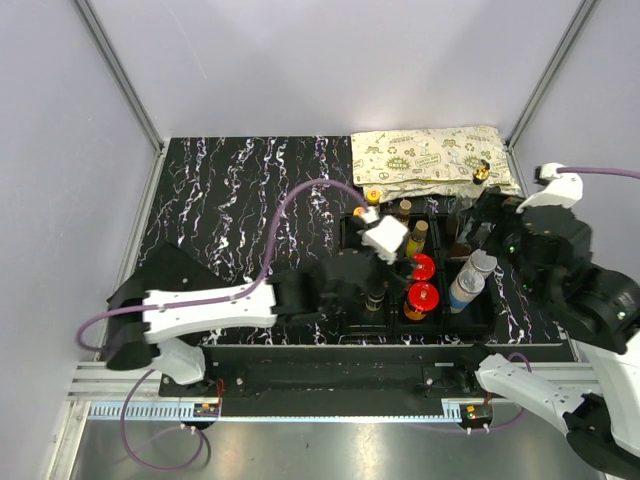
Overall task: Organize the condiment bottles
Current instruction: Reset both arms
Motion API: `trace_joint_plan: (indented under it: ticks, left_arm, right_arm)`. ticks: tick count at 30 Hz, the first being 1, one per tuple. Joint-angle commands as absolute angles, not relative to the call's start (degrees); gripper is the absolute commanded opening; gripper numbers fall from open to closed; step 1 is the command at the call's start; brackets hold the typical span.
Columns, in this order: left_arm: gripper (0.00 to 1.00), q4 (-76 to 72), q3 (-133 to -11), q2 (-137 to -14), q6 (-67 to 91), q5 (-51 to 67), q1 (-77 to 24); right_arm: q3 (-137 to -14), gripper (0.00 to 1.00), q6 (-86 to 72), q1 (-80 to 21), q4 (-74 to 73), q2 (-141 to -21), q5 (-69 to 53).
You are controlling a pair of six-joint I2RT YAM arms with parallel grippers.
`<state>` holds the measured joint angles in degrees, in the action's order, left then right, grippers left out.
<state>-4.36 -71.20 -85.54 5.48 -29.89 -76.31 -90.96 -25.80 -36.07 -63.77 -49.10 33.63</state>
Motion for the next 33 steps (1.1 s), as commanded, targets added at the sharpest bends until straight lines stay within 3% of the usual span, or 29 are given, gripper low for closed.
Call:
trace_joint_plan:
  ticks: [1, 9, 17, 23, 33]
  left_arm:
    - [0.99, 11.8, -65.8, -76.6, 17.7, -41.6, -76.4]
    - [0.99, 28.0, -56.2, -60.1, 30.3, -48.8, -76.4]
    - [0.99, 31.8, -49.0, -44.8, 33.0, -48.4, -76.5]
    - [0.99, 32.3, -49.6, -45.0, 31.6, -51.5, -76.4]
    - [0.99, 30.3, -54.9, -58.3, 27.2, -58.5, -76.4]
  right_arm:
    - [-84.7, 1.0, -25.3, -35.8, -60.6, -48.2, 33.2]
    - [-74.3, 1.0, -26.5, -35.8, -57.6, -46.3, 32.1]
    - [-68.8, 1.0, -28.2, -35.8, -54.5, -42.8, 31.9]
    - [-67.2, 1.0, -28.4, -35.8, -54.0, -42.2, 32.3]
    - [-67.8, 1.0, -26.9, -35.8, -51.1, -46.0, 33.3]
